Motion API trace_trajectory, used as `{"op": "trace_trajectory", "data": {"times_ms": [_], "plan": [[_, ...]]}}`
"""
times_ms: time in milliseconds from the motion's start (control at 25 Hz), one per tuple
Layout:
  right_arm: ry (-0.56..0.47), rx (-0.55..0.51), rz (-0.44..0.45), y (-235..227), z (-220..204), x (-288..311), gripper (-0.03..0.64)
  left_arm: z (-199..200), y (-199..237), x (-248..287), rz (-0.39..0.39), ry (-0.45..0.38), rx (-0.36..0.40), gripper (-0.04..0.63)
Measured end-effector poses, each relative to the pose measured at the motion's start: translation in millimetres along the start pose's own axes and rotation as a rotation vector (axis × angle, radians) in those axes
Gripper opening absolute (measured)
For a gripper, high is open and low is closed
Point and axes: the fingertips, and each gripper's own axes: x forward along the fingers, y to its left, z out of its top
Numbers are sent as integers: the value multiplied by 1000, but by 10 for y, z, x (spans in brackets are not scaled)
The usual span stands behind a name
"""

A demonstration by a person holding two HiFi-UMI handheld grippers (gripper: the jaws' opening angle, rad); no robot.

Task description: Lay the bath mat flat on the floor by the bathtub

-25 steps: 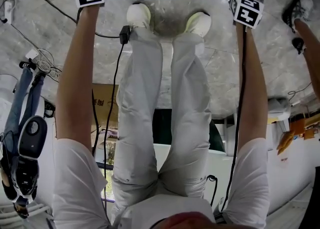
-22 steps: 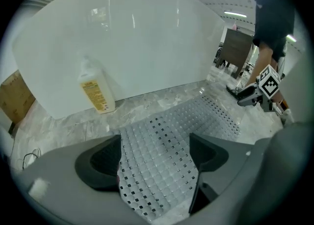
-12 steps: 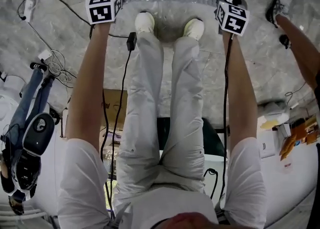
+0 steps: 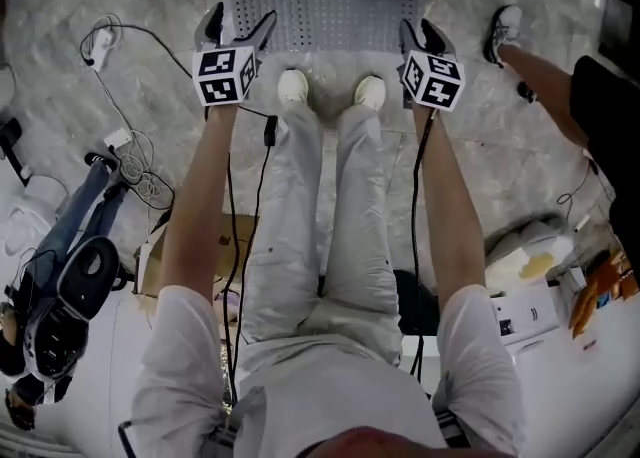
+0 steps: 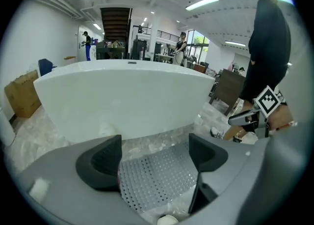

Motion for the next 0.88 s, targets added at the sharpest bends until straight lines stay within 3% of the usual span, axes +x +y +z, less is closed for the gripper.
{"op": "trace_trajectory", "data": {"times_ms": [360,640,880], "plan": [[-148,10,6,277,956,-1296,149,1085,-507,-1045,-65,-156,13,416],[-306,-2,93,848,1621,-2500,143,1889,-729,-2045,-102,-281,97,405],[-455,-18,168,1345,2254,-3439,138,2433,-775,-2915,-112,-392,73,400]]}}
